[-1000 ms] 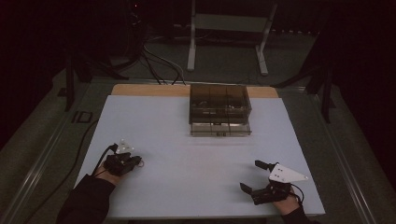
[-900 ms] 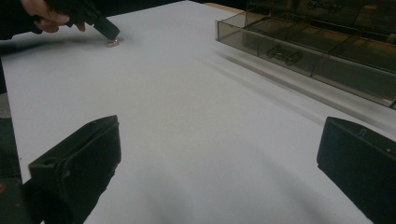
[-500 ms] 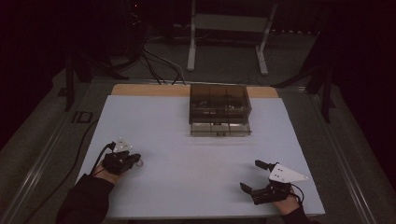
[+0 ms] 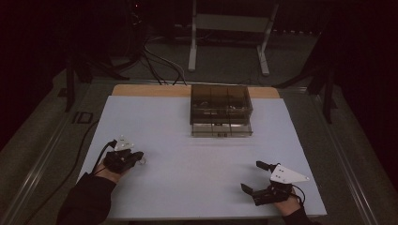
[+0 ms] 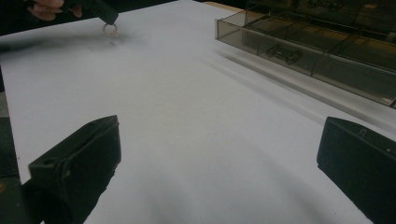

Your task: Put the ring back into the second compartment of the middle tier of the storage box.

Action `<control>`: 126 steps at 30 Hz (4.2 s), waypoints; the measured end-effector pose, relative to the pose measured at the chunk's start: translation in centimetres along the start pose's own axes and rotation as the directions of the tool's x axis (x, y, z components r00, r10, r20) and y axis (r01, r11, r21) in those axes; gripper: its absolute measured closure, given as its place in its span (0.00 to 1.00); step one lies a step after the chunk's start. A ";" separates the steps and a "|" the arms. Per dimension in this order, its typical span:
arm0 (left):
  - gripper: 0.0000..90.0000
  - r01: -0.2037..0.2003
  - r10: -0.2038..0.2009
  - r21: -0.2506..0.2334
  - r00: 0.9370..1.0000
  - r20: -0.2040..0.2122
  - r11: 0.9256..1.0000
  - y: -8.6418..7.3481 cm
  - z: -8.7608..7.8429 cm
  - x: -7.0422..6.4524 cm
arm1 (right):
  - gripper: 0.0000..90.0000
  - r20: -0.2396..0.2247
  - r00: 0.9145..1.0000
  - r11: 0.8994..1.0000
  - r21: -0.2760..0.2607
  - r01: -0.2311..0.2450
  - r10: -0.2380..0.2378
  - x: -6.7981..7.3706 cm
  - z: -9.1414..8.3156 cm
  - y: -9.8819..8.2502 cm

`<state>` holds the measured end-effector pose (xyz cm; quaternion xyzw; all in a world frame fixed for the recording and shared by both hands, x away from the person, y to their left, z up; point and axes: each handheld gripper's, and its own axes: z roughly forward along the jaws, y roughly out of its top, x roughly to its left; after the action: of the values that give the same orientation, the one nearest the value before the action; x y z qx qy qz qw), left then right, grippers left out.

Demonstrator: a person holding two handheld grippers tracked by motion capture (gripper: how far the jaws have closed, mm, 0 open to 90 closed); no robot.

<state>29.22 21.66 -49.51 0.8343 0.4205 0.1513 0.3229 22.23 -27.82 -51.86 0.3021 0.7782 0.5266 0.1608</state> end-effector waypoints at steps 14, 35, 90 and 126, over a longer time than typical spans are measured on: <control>1.00 -0.021 0.022 -0.010 1.000 0.021 1.000 1.3 0.4 -0.8 | 0.00 0.000 1.000 1.000 -0.001 -0.009 0.009 -0.1 0.0 0.0; 1.00 -0.030 0.034 -0.042 0.995 0.091 0.999 3.3 1.0 -1.7 | 0.00 -0.010 1.000 1.000 -0.006 -0.006 0.005 0.0 0.0 0.0; 1.00 -0.134 0.151 -0.089 0.964 0.220 0.987 10.4 2.9 -4.5 | 0.00 0.007 1.000 1.000 -0.004 0.002 -0.002 0.1 -0.2 0.0; 1.00 -0.198 0.229 -0.142 0.939 0.256 0.970 15.3 4.6 -6.7 | 0.00 0.007 1.000 1.000 -0.001 0.002 -0.002 0.2 -0.2 0.0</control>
<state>36.83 7.75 -42.60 0.8680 0.2701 0.0936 0.4059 21.97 -27.90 -51.78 0.3032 0.7777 0.5257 0.1641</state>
